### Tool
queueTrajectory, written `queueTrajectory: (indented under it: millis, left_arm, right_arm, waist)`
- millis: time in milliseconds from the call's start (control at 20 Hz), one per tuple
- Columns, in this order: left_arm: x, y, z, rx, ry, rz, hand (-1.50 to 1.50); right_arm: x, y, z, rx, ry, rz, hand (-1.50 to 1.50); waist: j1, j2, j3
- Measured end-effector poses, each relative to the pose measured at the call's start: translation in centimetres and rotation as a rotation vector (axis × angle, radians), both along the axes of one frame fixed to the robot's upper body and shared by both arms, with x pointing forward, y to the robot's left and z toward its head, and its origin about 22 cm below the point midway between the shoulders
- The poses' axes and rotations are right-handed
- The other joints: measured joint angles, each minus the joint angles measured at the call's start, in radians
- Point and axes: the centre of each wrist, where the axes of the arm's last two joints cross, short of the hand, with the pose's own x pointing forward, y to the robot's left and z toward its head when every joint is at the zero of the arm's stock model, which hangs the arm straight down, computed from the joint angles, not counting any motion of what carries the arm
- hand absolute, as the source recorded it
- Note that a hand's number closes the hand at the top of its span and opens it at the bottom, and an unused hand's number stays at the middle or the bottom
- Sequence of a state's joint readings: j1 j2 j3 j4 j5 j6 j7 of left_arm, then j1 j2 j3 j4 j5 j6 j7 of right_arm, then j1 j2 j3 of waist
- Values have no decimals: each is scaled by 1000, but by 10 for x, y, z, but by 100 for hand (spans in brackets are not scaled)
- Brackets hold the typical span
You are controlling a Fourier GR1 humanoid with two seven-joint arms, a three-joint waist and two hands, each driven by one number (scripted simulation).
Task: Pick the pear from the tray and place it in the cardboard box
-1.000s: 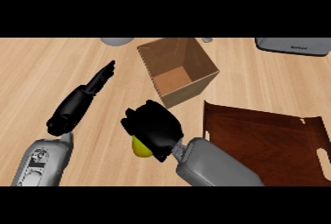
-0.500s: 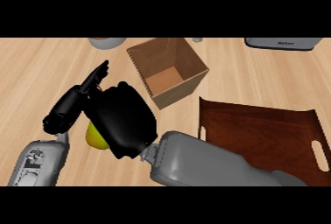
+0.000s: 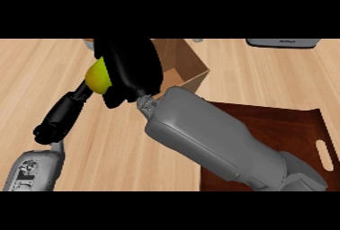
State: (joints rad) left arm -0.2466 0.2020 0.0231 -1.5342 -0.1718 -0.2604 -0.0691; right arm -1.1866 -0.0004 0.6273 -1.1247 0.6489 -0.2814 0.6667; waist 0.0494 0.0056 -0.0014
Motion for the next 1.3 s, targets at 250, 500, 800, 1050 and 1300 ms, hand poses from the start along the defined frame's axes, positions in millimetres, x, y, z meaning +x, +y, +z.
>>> queueTrajectory:
  millis: [250, 500, 800, 1050, 1300]
  left_arm:
    - [2, 4, 5, -1, 1, 11, 0]
    - [1, 8, 3, 0, -7, 16, 0]
    - [3, 5, 4, -5, -7, 7, 0]
    - [3, -1, 4, -1, -13, 4, 0]
    - [2, 2, 4, -2, -7, 3, 0]
  right_arm:
    - [37, -7, 1, -68, 10, -67, 150]
    - [71, -32, -10, -203, 153, -84, 150]
    - [103, -64, -17, -315, 336, -58, 150]
    - [121, -91, -31, -418, 472, -44, -150]
    - [128, -109, -44, -423, 545, 86, -150]
  waist:
    - [-12, 2, 0]
    - [-17, 4, 0]
    - [-14, 6, 0]
    - [-14, 7, 1]
    - [-13, 7, 1]
